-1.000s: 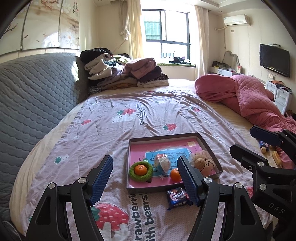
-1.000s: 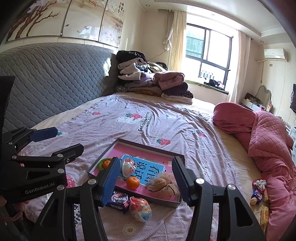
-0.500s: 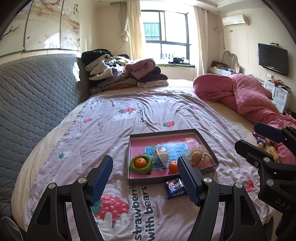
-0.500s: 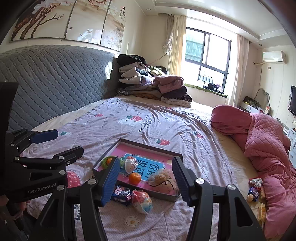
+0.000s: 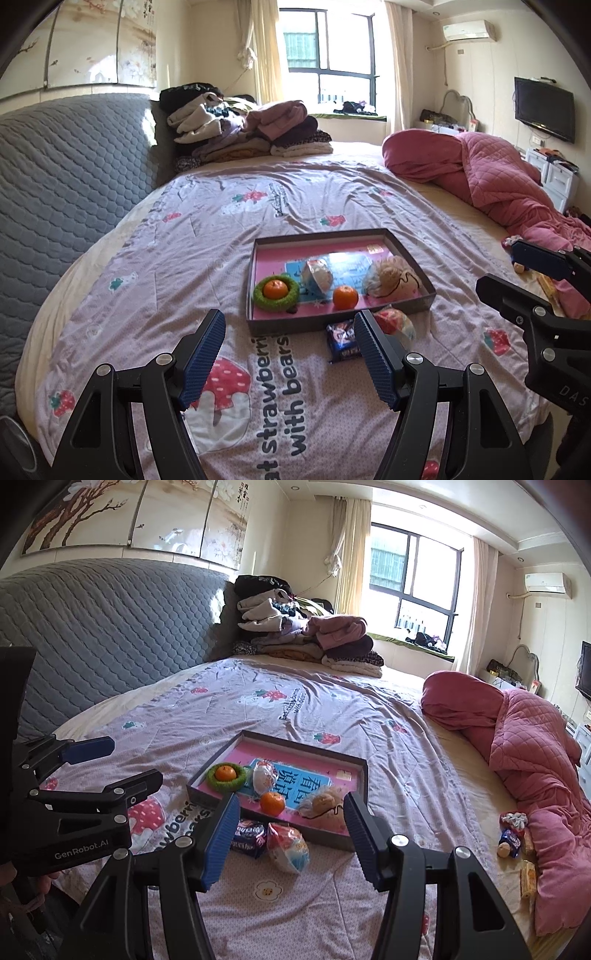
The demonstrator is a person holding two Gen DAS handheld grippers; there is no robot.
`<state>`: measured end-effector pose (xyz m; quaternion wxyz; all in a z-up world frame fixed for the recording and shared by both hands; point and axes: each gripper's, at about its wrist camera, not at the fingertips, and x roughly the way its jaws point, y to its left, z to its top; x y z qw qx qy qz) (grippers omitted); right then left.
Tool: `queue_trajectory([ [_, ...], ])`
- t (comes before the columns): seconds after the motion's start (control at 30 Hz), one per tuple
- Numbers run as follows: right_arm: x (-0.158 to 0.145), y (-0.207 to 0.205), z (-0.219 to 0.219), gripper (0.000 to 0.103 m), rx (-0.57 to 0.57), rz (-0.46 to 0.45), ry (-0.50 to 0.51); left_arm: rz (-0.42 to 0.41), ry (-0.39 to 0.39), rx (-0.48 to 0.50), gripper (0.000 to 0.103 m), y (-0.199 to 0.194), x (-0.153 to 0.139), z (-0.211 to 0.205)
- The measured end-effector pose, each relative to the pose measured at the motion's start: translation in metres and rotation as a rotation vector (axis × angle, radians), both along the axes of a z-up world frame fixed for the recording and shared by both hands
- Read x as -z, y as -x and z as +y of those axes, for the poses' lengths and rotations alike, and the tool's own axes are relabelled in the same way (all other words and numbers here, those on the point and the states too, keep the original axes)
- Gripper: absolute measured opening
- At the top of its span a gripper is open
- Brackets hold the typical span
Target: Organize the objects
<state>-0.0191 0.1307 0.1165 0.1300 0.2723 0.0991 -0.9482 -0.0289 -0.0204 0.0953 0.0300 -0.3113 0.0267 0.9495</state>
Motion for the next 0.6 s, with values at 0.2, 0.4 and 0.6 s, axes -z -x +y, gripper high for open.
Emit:
queue_trajectory([
  [0.2, 0.014, 0.000, 0.004, 0.058, 0.007, -0.035, -0.002, -0.033, 0.009, 0.001, 0.074, -0.002, 0.017, 0.002],
  [0.4, 0.028, 0.000, 0.006, 0.058, 0.001, -0.064, -0.009, -0.061, 0.017, 0.012, 0.074, -0.002, 0.030, 0.006],
  [0.6, 0.047, 0.001, 0.006, 0.058, 0.000, -0.109, -0.021, -0.085, 0.027, 0.023, 0.074, -0.001, 0.041, 0.010],
])
